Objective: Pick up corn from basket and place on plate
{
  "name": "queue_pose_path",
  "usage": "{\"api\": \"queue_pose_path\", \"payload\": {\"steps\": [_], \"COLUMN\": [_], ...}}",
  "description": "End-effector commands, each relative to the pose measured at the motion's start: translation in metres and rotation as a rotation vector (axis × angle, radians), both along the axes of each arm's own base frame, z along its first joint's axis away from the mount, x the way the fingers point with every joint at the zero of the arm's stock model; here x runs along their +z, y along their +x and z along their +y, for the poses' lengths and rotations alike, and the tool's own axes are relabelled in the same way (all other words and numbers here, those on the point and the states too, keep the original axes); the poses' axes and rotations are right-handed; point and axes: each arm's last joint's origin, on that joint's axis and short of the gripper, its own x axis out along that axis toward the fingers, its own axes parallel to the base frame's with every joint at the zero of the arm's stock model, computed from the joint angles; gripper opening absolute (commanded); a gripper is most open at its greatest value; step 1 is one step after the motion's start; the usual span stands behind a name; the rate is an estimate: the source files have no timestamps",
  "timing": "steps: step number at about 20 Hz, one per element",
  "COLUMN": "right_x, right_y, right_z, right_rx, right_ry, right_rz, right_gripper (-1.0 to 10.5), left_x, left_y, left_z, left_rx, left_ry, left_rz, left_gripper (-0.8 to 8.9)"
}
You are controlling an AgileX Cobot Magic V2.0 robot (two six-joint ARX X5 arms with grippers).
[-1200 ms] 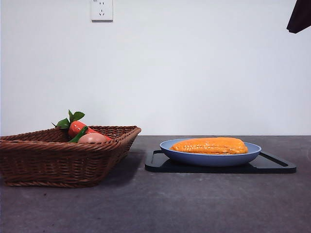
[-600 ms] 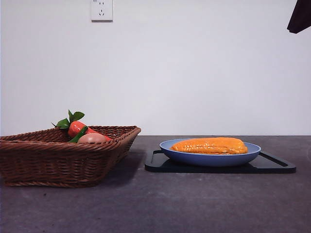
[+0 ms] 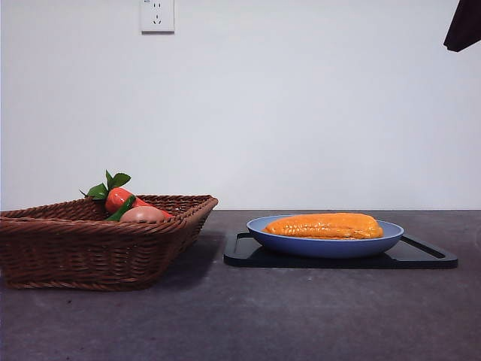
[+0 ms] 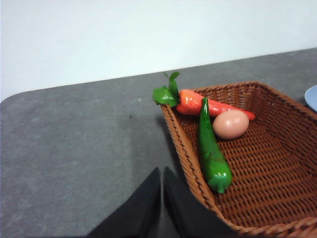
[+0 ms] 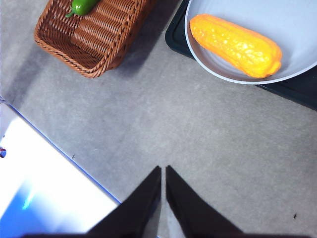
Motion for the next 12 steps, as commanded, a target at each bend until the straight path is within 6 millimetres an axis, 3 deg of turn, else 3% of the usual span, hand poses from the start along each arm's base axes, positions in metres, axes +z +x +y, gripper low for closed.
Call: {"api": "queue_pose_path", "payload": {"steps": [1, 12], "right_x": [0.0025, 0.0039], "right_y": [0.0017, 0.0037], "right_z": [0.0010, 0.0015], "right_rx": [0.013, 0.013], "right_ry": [0.000, 0.006], "right_rz": [-0.019, -0.045], "right_gripper": [0.0, 0.0], "left_x": [-0.0151, -0.0163], "left_y": [0.0008, 0.0006], "left_z": [0.0005, 0.0004], "left_rx": [0.009, 0.009], "left_ry": [-0.015, -0.018], "left_rz": [0.088, 0.100], "left_gripper": [0.08, 0.08]}}
